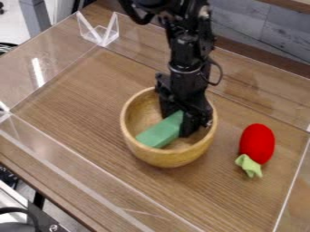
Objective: Remove the green stick from the brown bowl and put it on the table
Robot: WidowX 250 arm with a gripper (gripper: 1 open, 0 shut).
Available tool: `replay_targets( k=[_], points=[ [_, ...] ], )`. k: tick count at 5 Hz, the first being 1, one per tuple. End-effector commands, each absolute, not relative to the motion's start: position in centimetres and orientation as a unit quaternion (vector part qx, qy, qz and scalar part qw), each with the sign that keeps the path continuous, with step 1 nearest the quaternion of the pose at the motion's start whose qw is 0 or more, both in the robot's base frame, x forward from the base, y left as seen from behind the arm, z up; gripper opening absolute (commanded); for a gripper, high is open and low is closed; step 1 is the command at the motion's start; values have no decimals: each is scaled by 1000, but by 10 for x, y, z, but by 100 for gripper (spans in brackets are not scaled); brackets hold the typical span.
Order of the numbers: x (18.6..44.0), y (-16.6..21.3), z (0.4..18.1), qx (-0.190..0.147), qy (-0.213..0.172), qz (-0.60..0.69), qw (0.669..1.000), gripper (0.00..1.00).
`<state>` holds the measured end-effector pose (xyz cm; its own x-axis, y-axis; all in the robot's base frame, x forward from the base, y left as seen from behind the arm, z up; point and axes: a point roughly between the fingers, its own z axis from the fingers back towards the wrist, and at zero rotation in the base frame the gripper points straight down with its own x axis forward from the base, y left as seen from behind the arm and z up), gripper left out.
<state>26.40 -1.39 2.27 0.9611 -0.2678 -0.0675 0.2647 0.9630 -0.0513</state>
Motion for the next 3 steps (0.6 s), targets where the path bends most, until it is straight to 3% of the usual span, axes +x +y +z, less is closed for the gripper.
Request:
replay_targets(
  k=[1,3],
  points=[
    [263,-9,30,-24,32,-116,992,0],
    [264,-6,43,-18,21,-117,993,0]
  ],
)
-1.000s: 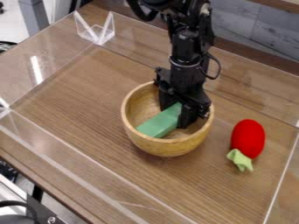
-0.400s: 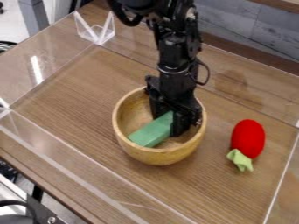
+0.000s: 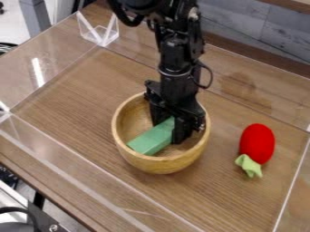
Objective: Remove the green stick from the brown bowl and put it on the table
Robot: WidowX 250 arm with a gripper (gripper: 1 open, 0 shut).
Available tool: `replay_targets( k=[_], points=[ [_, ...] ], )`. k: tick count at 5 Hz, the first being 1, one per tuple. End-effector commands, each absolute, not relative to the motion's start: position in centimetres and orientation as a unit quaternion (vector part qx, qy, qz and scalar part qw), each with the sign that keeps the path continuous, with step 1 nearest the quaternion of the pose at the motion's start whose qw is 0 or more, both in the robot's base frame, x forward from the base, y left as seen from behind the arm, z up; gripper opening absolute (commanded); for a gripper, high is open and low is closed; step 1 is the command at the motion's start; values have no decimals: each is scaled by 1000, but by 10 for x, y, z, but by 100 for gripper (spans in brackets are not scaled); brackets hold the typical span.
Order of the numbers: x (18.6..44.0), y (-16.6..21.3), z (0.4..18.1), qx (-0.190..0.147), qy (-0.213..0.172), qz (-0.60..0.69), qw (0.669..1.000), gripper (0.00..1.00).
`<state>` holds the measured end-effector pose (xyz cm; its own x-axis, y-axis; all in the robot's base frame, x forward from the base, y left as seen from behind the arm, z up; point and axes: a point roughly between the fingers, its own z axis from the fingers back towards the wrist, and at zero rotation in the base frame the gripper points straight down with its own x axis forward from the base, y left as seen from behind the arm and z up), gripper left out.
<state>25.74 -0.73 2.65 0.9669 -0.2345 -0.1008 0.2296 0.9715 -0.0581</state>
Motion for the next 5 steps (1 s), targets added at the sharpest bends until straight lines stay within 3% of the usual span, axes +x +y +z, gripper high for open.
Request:
replay_targets(
  k=[1,3,5],
  points=[
    [267,-10,62,-10,13,-120,993,0],
    [263,-37,89,3,-10,-110,994,0],
    [242,-107,69,-8,-11,-162,987,0]
  ],
)
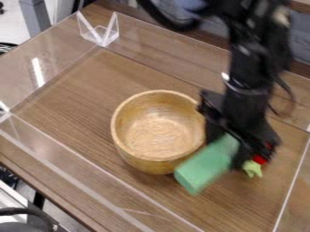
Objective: Remove the green stick from the brown bowl and put it on the table
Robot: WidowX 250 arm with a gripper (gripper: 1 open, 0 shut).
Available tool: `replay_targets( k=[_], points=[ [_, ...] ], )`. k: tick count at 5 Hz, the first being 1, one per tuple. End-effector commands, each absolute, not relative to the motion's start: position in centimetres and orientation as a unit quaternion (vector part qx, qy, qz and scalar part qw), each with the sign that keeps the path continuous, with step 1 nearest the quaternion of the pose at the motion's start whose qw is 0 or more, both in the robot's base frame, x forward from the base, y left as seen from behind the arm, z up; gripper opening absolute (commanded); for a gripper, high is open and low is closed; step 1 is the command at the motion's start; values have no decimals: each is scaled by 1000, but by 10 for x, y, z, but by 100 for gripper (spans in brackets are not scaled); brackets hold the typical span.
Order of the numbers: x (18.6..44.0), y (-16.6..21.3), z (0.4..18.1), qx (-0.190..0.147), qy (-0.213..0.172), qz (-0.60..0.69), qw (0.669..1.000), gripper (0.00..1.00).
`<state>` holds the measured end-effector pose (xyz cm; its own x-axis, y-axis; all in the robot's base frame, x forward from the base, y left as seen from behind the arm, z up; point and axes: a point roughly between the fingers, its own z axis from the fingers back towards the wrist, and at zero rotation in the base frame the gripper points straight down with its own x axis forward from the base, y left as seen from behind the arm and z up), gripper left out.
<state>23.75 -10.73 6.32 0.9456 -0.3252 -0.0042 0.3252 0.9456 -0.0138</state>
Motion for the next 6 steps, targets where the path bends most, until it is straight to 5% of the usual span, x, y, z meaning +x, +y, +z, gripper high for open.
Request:
replay_targets(
  k=[1,6],
  points=[
    [240,-129,63,-14,-8,-225,974,0],
    [262,-152,56,-8,-14,-324,946,0]
  ],
)
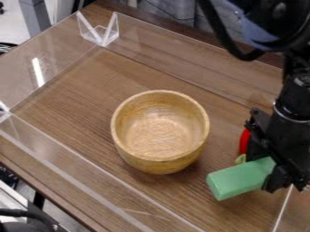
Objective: Remove the green stick from the brown bowl and put it on the table
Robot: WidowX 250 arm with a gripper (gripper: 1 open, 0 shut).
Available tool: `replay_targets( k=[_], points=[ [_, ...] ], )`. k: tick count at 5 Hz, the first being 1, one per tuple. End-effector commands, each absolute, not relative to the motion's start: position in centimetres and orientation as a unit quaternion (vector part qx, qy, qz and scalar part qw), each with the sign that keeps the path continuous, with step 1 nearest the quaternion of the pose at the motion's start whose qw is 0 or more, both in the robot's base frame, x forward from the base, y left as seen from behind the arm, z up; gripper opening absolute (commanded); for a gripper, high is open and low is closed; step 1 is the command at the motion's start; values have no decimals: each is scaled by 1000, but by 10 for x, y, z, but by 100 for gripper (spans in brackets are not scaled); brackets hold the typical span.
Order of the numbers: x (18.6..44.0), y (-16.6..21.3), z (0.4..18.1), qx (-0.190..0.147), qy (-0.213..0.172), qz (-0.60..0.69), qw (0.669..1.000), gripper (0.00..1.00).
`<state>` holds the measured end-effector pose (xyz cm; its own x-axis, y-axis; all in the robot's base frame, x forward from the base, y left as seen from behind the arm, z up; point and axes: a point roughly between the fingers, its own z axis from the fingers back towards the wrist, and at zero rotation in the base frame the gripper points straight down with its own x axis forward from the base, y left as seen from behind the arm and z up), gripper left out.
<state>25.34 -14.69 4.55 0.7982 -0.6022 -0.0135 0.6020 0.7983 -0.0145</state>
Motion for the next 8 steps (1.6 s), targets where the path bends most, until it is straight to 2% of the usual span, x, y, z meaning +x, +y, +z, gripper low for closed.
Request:
replay_targets(
  k=[1,2,4,6,8],
  points=[
    [256,-148,60,-9,-12,-324,946,0],
    [251,-144,63,-11,-10,-325,945,0],
    [239,-130,57,-10,-13,-392,920,0],
    [232,-138,61,-10,-12,-406,914,0],
    [236,-143,63,-11,-10,-404,915,0]
  ],
)
